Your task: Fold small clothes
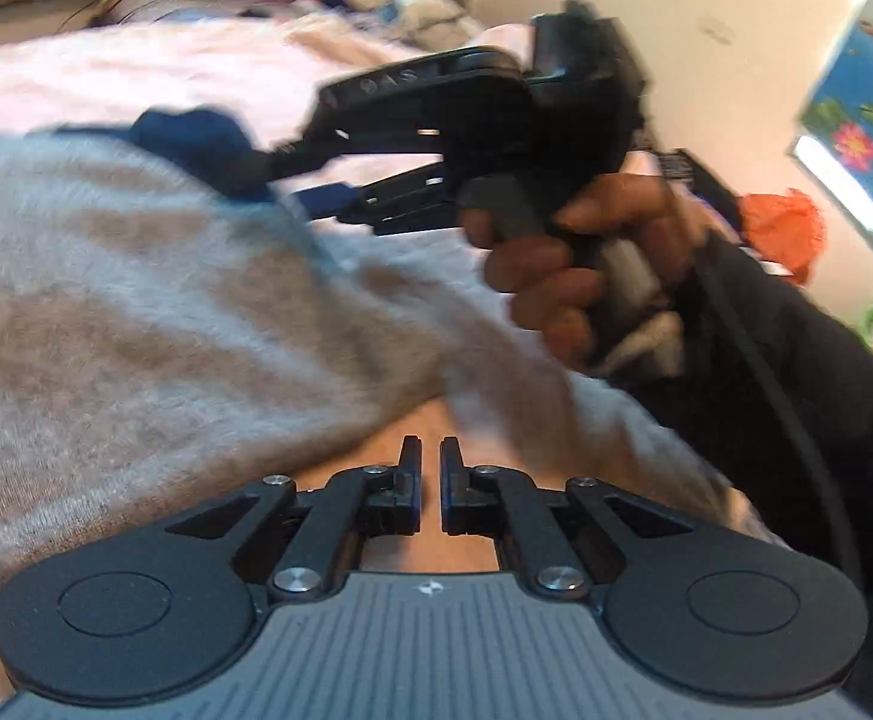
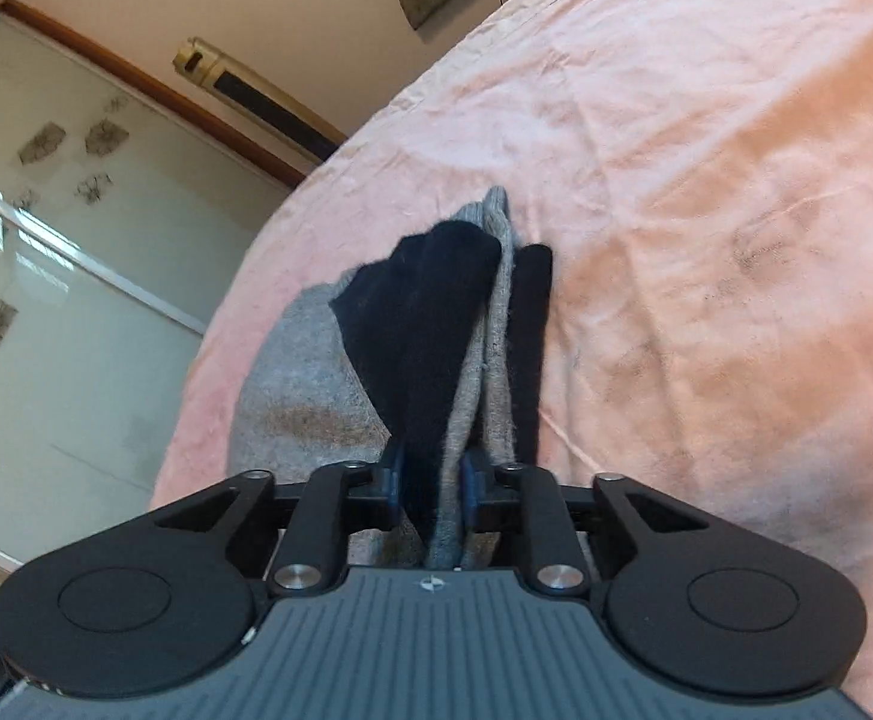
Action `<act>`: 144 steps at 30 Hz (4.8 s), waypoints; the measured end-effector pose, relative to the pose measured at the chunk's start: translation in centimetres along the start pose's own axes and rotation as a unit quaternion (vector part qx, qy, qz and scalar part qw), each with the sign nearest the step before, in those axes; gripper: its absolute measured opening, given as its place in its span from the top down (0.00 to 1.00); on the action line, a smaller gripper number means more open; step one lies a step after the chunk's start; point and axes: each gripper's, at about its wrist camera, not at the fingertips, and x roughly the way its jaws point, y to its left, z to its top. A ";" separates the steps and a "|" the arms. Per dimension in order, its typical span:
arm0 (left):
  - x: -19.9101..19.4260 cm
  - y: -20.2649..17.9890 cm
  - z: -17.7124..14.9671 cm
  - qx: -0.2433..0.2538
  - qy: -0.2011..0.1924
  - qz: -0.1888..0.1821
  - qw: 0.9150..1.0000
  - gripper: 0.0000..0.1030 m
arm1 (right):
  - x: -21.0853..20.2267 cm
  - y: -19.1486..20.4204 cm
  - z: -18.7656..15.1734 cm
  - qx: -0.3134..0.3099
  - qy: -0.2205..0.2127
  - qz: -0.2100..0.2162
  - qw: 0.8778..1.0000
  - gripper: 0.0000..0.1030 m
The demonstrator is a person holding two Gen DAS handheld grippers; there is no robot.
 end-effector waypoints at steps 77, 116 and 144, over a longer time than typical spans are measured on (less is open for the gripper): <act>-9.5 16.7 -4.3 -0.129 -0.148 0.239 0.951 0.21 | 13.6 8.3 6.0 -0.040 0.051 -0.079 0.995 0.44; -12.7 17.8 -4.5 -0.252 -0.099 0.158 0.950 0.80 | 5.1 8.8 -5.3 -0.133 0.068 -0.058 0.987 0.65; -6.0 13.3 -2.5 -0.031 -0.111 0.219 0.969 0.07 | 13.4 12.9 -0.3 -0.186 0.062 -0.088 0.977 0.33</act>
